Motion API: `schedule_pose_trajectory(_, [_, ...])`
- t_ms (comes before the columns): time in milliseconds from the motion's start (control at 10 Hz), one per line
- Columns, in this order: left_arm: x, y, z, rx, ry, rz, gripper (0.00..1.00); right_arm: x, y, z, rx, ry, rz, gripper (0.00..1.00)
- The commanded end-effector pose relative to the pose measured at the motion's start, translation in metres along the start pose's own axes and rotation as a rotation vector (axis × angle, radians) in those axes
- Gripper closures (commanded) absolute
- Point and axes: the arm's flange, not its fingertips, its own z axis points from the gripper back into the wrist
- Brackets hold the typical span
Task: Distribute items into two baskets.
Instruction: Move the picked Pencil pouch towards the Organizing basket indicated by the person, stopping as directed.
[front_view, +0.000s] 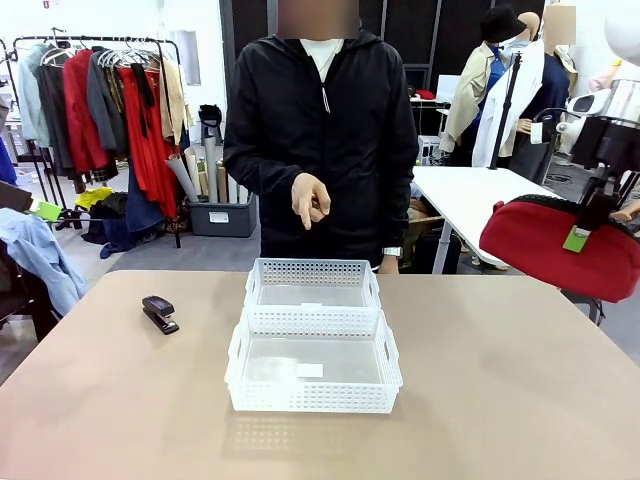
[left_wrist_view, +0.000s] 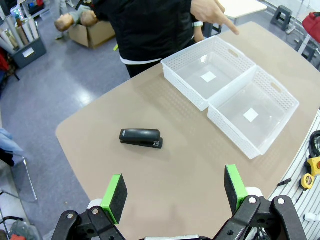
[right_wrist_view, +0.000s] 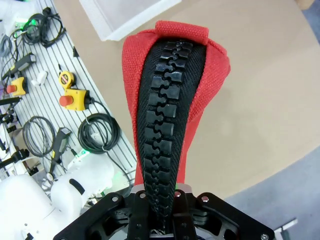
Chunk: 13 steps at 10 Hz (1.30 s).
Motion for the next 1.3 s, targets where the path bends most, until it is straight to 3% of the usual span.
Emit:
schedule_pose_trajectory(0, [0.0,0.0,-0.001,-0.01,-0.007,-0.006,0.0,0.001,0.001,0.0,-0.017,-0.01,-0.025,1.0])
schedule_pose_trajectory(300, [0.0,0.0,-0.001,-0.01,-0.007,-0.006,0.0,0.0,0.0,0.0,0.0,0.0,0.0,1.0])
schedule_pose_trajectory(600, [0.0,0.0,-0.001,-0.01,-0.007,-0.006,0.0,0.037,-0.033,0.005,-0.007,0.085,0.109,1.0])
schedule_pose_trajectory(1200, [0.0,0.0,-0.001,-0.01,-0.007,-0.006,0.0,0.113,-0.075,-0.015,-0.016,0.118,0.252,1.0])
